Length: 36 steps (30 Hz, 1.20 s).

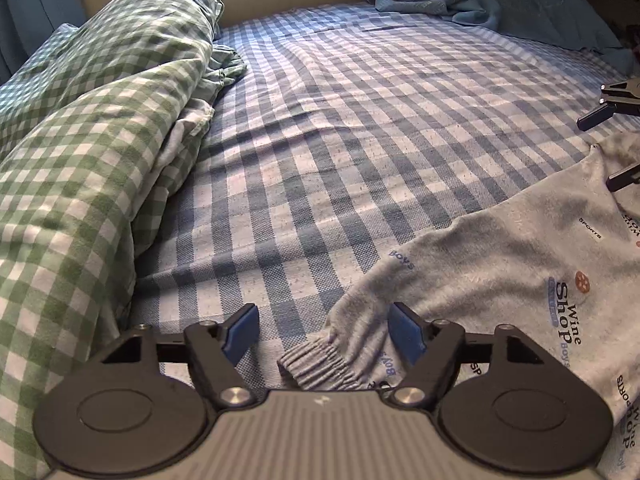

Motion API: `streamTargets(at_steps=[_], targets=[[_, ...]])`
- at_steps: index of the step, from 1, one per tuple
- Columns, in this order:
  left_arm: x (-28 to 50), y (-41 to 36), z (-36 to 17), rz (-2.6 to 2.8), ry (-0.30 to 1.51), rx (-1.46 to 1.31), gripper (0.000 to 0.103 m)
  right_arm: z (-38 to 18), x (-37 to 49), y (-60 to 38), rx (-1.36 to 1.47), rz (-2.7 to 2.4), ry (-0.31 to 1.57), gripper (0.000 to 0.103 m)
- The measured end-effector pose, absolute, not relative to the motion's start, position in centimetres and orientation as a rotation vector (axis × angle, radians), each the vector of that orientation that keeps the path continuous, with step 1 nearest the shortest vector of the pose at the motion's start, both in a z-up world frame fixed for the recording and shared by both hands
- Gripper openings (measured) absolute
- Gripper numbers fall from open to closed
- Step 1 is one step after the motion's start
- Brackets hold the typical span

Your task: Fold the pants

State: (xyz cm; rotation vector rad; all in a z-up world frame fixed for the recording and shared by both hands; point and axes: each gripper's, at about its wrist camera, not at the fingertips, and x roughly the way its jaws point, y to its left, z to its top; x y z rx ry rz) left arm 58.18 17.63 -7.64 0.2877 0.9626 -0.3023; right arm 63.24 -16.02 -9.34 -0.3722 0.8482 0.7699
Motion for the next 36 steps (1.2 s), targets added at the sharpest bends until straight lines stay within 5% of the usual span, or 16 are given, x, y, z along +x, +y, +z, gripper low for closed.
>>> streamTargets(at_steps=[5, 7, 13, 26, 36], targets=[[57.6, 16.6, -7.1, -0.343, 0.966, 0.276, 0.017, -9.8, 62.7, -15.6, -0.374, 0.803, 0.858, 0.061], [57.3, 16.1, -6.9, -0.325, 0.959, 0.295, 0.008, -9.6, 62.2, -15.5, -0.386, 0.796, 0.849, 0.039], [56.0, 14.7, -5.6, -0.208, 0.883, 0.303, 0.004, -8.8, 60.3, -14.3, -0.493, 0.72, 0.798, 0.0], [53.2, 13.7, 0.2, -0.066, 0.636, 0.346, 0.004, -2.5, 56.3, -13.4, -0.528, 0.495, 0.568, 0.0], [41.7, 15.5, 3.0, -0.238, 0.437, 0.431, 0.004, 1.0, 43.3, -14.6, -0.597, 0.531, 0.45, 0.0]])
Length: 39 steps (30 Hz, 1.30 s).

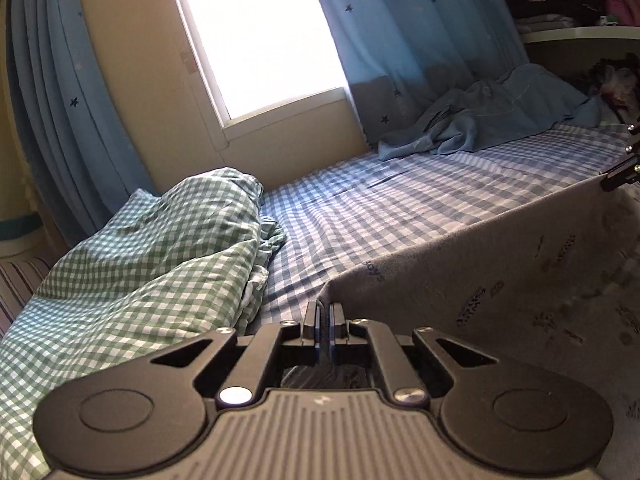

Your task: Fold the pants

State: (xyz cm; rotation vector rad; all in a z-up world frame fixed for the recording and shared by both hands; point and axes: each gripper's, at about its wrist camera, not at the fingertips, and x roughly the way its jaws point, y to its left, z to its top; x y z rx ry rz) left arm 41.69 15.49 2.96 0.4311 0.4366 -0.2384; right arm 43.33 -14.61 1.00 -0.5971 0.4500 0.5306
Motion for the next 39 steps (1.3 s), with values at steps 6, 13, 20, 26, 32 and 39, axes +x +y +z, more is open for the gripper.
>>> streamTargets(at_steps=[6, 13, 20, 26, 32, 39], targets=[[34.3, 15.7, 0.3, -0.316, 0.385, 0.597, 0.004, -0.3, 35.2, -14.2, -0.643, 0.564, 0.456, 0.0], [28.3, 15.3, -5.2, -0.328, 0.357, 0.705, 0.004, -4.9, 28.9, -12.6, -0.71, 0.574, 0.504, 0.0], [26.0, 14.7, -9.9, -0.348, 0.392, 0.805, 0.004, -7.7, 27.7, -11.5, -0.732, 0.522, 0.512, 0.0], [25.2, 14.6, -9.2, -0.325, 0.356, 0.851, 0.004, -8.0, 26.5, -11.4, -0.758, 0.516, 0.495, 0.0], [24.4, 14.7, -9.8, -0.354, 0.372, 0.975, 0.004, -8.1, 23.8, -10.5, -0.819, 0.537, 0.472, 0.0], [23.3, 15.0, -11.4, -0.354, 0.422, 0.962, 0.004, -9.8, 22.4, -10.5, -0.774, 0.522, 0.499, 0.0]])
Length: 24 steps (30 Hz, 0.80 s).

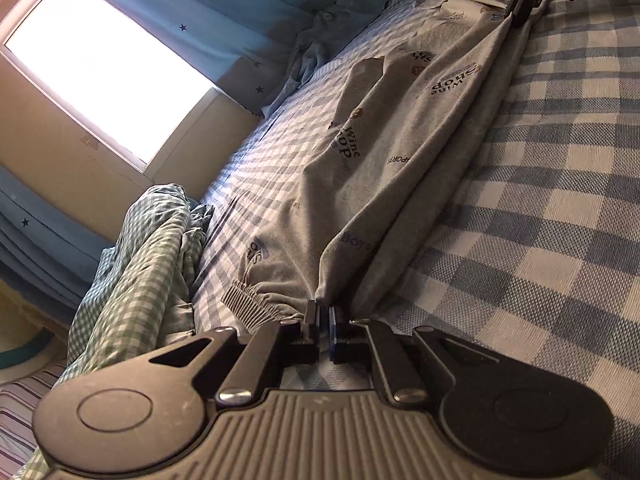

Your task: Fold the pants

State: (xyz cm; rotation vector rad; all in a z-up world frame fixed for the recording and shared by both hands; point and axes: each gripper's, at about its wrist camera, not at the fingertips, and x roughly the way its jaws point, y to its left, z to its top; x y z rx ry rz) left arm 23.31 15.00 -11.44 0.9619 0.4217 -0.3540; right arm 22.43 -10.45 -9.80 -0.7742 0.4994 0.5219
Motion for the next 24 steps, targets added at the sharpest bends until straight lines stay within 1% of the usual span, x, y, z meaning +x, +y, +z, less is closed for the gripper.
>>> streamTargets(at_steps=[4, 6, 7, 8, 9, 10, 11, 12, 13, 14, 16, 19, 22, 24], targets=[[23.4, 15.0, -11.4, -0.322, 0.441, 0.903, 0.005, -10.1, 22.3, -10.0, -0.802, 0.517, 0.504, 0.0], [23.3, 14.7, -11.3, -0.292, 0.448, 0.873, 0.01, -10.7, 22.3, -9.9, -0.805, 0.505, 0.499, 0.001], [23.3, 14.5, -11.1, -0.27, 0.456, 0.858, 0.017, -10.8, 22.3, -9.9, -0.803, 0.5, 0.494, 0.004], [23.2, 14.3, -11.0, -0.247, 0.462, 0.842, 0.028, -10.7, 22.3, -10.0, -0.8, 0.495, 0.485, 0.006], [23.0, 14.0, -10.6, -0.221, 0.464, 0.822, 0.036, -10.4, 22.1, -10.2, -0.793, 0.498, 0.473, 0.013], [22.7, 13.8, -10.3, -0.192, 0.462, 0.806, 0.059, -10.0, 21.9, -10.5, -0.781, 0.5, 0.459, 0.029], [22.3, 13.4, -10.0, -0.15, 0.458, 0.79, 0.076, -9.6, 21.6, -10.9, -0.767, 0.495, 0.446, 0.037], [22.0, 13.0, -9.4, -0.121, 0.461, 0.762, 0.082, -9.2, 21.4, -11.3, -0.753, 0.485, 0.434, 0.054], [21.6, 12.6, -8.8, -0.125, 0.468, 0.721, 0.091, -8.7, 21.0, -12.0, -0.733, 0.473, 0.422, 0.063], [21.1, 12.1, -8.2, -0.141, 0.472, 0.68, 0.094, -8.3, 20.7, -12.6, -0.715, 0.459, 0.419, 0.066], [20.2, 10.5, -7.0, -0.167, 0.493, 0.61, 0.096, -7.3, 20.0, -14.7, -0.654, 0.412, 0.43, 0.079], [19.5, 7.0, -5.7, -0.234, 0.522, 0.54, 0.099, -5.8, 18.1, -18.8, -0.514, 0.343, 0.466, 0.095], [19.3, 2.6, -4.6, -0.35, 0.522, 0.46, 0.103, -4.5, 15.1, -23.8, -0.354, 0.276, 0.49, 0.102], [19.8, -0.7, -4.1, -0.436, 0.526, 0.402, 0.103, -4.1, 13.1, -27.1, -0.262, 0.232, 0.51, 0.102]])
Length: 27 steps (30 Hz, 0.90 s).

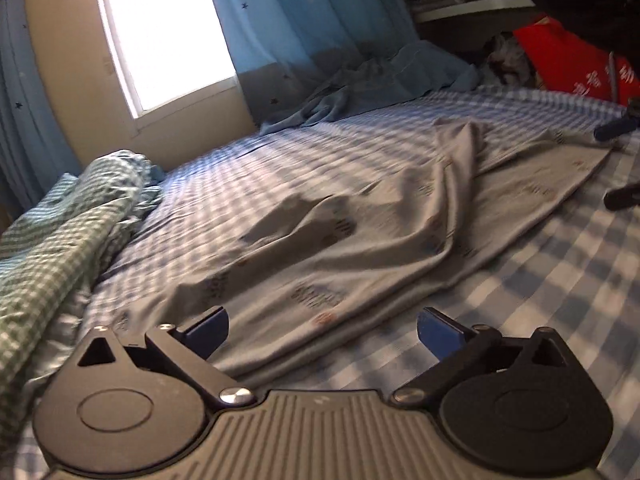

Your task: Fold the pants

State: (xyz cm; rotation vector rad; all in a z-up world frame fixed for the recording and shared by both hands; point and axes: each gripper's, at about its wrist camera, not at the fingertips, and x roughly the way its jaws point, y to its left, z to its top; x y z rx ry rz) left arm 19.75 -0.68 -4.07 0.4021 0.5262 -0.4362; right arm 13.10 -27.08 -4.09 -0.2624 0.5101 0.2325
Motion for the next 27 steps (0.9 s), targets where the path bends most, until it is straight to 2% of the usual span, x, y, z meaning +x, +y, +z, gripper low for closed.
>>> streamTargets(at_steps=[9, 15, 17, 21, 24, 26, 27], targets=[[24.7, -14.1, -6.0, -0.693, 0.593, 0.269, 0.103, -5.1, 6.2, -37.7, -0.017, 0.052, 0.588, 0.102], [29.5, -16.7, -7.8, -0.688, 0.669, 0.234, 0.101, -6.1, 5.8, -40.2, 0.067, 0.047, 0.58, 0.102], [30.6, -16.1, -7.9, -0.698, 0.699, 0.161, 0.092, -6.3, 6.8, -40.5, 0.073, 0.057, 0.584, 0.102], [32.4, -15.2, -8.1, -0.721, 0.773, 0.031, 0.08, -6.4, 9.9, -41.0, 0.094, 0.083, 0.602, 0.102], [33.1, -15.1, -8.0, -0.694, 0.804, 0.003, 0.058, -5.8, 13.3, -41.5, 0.133, 0.096, 0.614, 0.102], [33.5, -15.2, -8.0, -0.653, 0.836, 0.006, 0.038, -5.0, 16.2, -41.9, 0.164, 0.109, 0.616, 0.102], [33.7, -15.2, -8.1, -0.642, 0.844, 0.0, 0.033, -4.6, 17.7, -42.2, 0.178, 0.113, 0.617, 0.102]])
